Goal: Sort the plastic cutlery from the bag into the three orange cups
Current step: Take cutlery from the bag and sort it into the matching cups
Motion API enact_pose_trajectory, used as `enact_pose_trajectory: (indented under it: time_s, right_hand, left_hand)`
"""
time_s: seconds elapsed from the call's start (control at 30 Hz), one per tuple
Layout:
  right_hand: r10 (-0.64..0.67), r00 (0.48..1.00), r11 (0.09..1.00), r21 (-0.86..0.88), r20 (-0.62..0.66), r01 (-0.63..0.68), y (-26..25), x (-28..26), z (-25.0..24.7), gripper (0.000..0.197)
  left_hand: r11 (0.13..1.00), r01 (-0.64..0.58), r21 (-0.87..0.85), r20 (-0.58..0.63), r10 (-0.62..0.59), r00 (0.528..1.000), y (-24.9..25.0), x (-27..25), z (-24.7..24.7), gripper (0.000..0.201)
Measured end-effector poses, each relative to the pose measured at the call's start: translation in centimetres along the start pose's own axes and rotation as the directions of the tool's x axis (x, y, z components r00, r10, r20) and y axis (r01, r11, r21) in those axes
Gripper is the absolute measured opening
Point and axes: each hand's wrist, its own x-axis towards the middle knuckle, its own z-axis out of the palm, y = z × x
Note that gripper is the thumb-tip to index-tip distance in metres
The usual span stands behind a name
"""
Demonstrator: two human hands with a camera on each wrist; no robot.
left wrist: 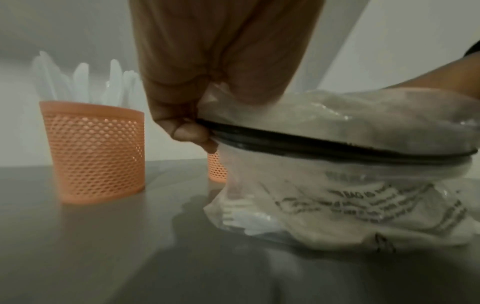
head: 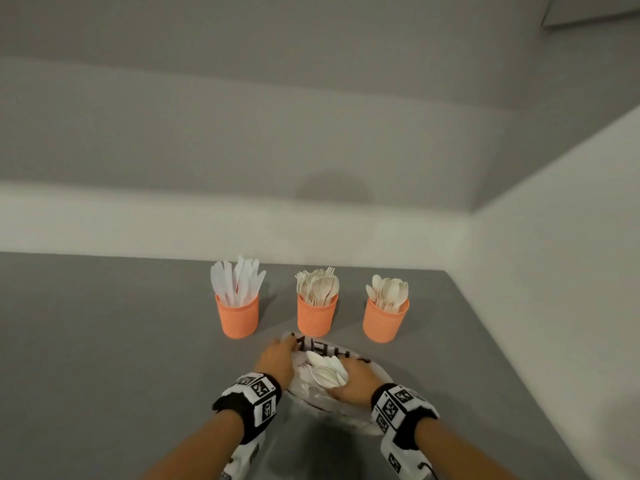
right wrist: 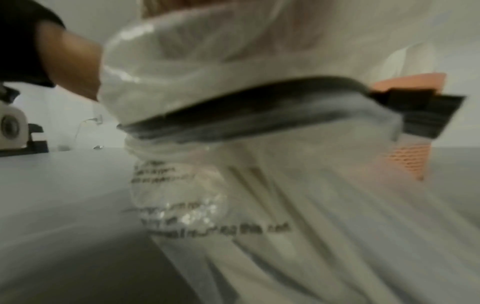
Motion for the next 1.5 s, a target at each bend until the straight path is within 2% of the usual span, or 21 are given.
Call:
enact_pose_trajectory:
  time_s: [0.07, 0.13, 0.27, 0.47, 0.53, 0.57, 0.63, 0.7, 0.73, 0.77, 0.83, 0.9, 0.93, 1.0, 1.1, 1.2, 1.3, 1.37, 1.43, 1.5]
  right_hand:
    - [0.023, 0.999, 0.998, 0.055, -0.028, -0.022, 0.5, 0.1, -0.3, 0.066]
    - [0.050, 0.998, 0.988, 0.146, -0.028, -0.046, 0.6, 0.1, -0.2, 0.062]
    - [0.024, 0.996, 0.981, 0.196, -0.087, -0.007, 0.8, 0.2, 0.2, 0.044]
    - [-0.004, 0.985, 0.895, 0.439, -0.175, 0.081, -0.3, -0.2, -1.9, 0.042]
    - [-0.010, 0.976, 0.857, 0.501, -0.219, 0.121, -0.9, -0.2, -3.1, 0.035]
    - [-0.006, 0.968, 0.826, 0.545, -0.249, 0.145, -1.3, -0.2, -3.8, 0.032]
    - [0.012, 0.950, 0.730, 0.652, -0.311, 0.204, -2.1, -0.3, -5.4, 0.027]
    - [0.075, 0.920, 0.627, 0.735, -0.385, 0.257, -3.0, -0.3, -7.1, 0.023]
    - [0.110, 0.902, 0.572, 0.769, -0.418, 0.287, -3.4, -0.2, -8.0, 0.020]
    - [0.141, 0.887, 0.513, 0.799, -0.440, 0.314, -3.7, 0.0, -8.7, 0.016]
    - [0.194, 0.869, 0.390, 0.849, -0.455, 0.357, -4.7, 0.3, -10.0, 0.013]
    - [0.233, 0.855, 0.303, 0.870, -0.464, 0.389, -5.6, 0.6, -10.9, 0.013]
    - [0.238, 0.847, 0.288, 0.868, -0.475, 0.406, -6.1, 0.8, -11.1, 0.012]
    - [0.222, 0.834, 0.288, 0.851, -0.505, 0.439, -7.0, 1.1, -11.3, 0.013]
    - [0.209, 0.814, 0.318, 0.825, -0.542, 0.467, -8.3, 1.4, -10.6, 0.016]
    - [0.231, 0.801, 0.308, 0.823, -0.552, 0.478, -8.9, 1.6, -9.4, 0.022]
    - [0.267, 0.793, 0.320, 0.826, -0.548, 0.464, -9.4, 1.3, -8.1, 0.021]
    - [0.309, 0.789, 0.316, 0.840, -0.532, 0.442, -9.4, 1.2, -7.5, 0.024]
    - [0.368, 0.785, 0.272, 0.865, -0.499, 0.422, -9.0, 1.6, -7.4, 0.021]
    - [0.362, 0.809, 0.221, 0.886, -0.464, 0.409, -8.3, 2.2, -7.7, 0.018]
  left_hand:
    - [0.999, 0.001, -0.052, 0.083, 0.003, 0.997, 0.1, 0.3, 0.2, 0.048]
    - [0.994, 0.003, -0.105, 0.152, 0.013, 0.988, 0.5, 0.5, 0.1, 0.049]
    - [0.982, 0.037, -0.187, 0.161, -0.007, 0.987, 1.3, 0.7, -0.5, 0.043]
    - [0.974, 0.016, -0.227, 0.228, 0.037, 0.973, 2.0, 1.2, -1.1, 0.039]
    - [0.981, -0.043, -0.189, 0.160, 0.074, 0.984, 2.3, 1.4, -1.6, 0.031]
    - [0.980, -0.081, -0.180, 0.077, 0.096, 0.992, 2.4, 1.6, -1.9, 0.026]
    - [0.952, -0.146, -0.267, -0.141, 0.111, 0.984, 3.2, 1.7, -2.8, 0.019]
    - [0.870, -0.199, -0.451, -0.286, 0.070, 0.956, 4.3, 1.2, -4.2, 0.014]
    - [0.800, -0.192, -0.568, -0.287, 0.027, 0.958, 4.8, 0.9, -4.8, 0.014]
    - [0.704, -0.153, -0.694, -0.235, -0.021, 0.972, 5.4, 0.6, -5.5, 0.015]
    - [0.466, 0.015, -0.885, -0.022, -0.075, 0.997, 6.0, 0.0, -6.2, 0.018]
    - [0.250, 0.256, -0.934, 0.242, -0.084, 0.967, 6.0, -0.1, -6.3, 0.025]
    - [0.179, 0.357, -0.917, 0.349, -0.080, 0.934, 5.9, 0.0, -6.1, 0.032]
    - [0.085, 0.483, -0.871, 0.481, -0.044, 0.876, 5.7, 0.3, -5.5, 0.049]
    - [-0.017, 0.516, -0.856, 0.516, 0.023, 0.856, 6.1, 0.3, -5.3, 0.060]
    - [-0.002, 0.510, -0.860, 0.509, 0.046, 0.860, 6.7, 0.0, -5.3, 0.059]
    - [-0.005, 0.438, -0.899, 0.437, 0.059, 0.898, 7.4, -0.2, -5.3, 0.052]
    - [-0.019, 0.418, -0.908, 0.415, 0.083, 0.906, 7.6, -0.3, -5.4, 0.047]
    - [0.025, 0.431, -0.902, 0.430, 0.139, 0.892, 7.5, -0.7, -5.7, 0.039]
    - [0.147, 0.434, -0.889, 0.456, 0.197, 0.868, 7.0, -0.9, -5.8, 0.026]
